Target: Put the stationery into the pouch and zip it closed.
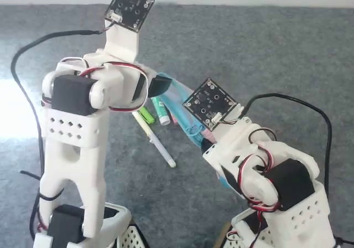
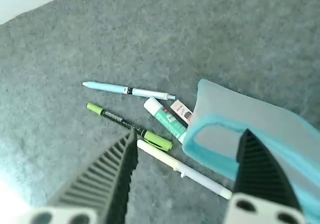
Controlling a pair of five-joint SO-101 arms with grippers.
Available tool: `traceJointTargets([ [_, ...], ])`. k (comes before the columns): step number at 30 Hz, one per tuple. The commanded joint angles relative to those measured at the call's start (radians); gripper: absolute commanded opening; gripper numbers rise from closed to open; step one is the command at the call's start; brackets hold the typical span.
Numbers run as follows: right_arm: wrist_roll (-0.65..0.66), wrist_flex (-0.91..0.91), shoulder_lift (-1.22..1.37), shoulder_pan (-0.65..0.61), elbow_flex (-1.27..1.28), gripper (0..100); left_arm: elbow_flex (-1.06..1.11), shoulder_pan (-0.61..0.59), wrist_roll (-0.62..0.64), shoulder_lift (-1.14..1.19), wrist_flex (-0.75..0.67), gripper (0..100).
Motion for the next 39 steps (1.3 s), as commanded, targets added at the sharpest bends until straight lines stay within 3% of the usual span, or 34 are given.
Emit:
traceJointTargets([
  [1, -0.002, -0.016, 0.002, 0.002, -0.009, 0.6, -0.004, -0.008, -0.026, -0.014, 0.003, 30],
  [6, -0.002, -0.018, 0.001, 0.038, -0.009, 0.6, 0.01, -0.035, -0.034, -0.005, -0.009, 30],
  [17, 0.0, -0.015, -0.007, 0.031, -0.009, 0.6, 0.214, -0.043, -0.034, -0.005, -0.261, 30],
  [25, 0.0, -0.016, -0.007, 0.03, -0.009, 0.6, 0.228, -0.009, -0.041, -0.005, -0.285, 16],
  [31, 0.0, -0.013, -0.007, 0.031, -0.009, 0.7, 0.298, 0.074, -0.138, -0.005, -0.292, 6],
  [39, -0.002, -0.015, -0.007, 0.036, -0.005, 0.7, 0.3, 0.063, -0.137, -0.015, -0.29, 1],
])
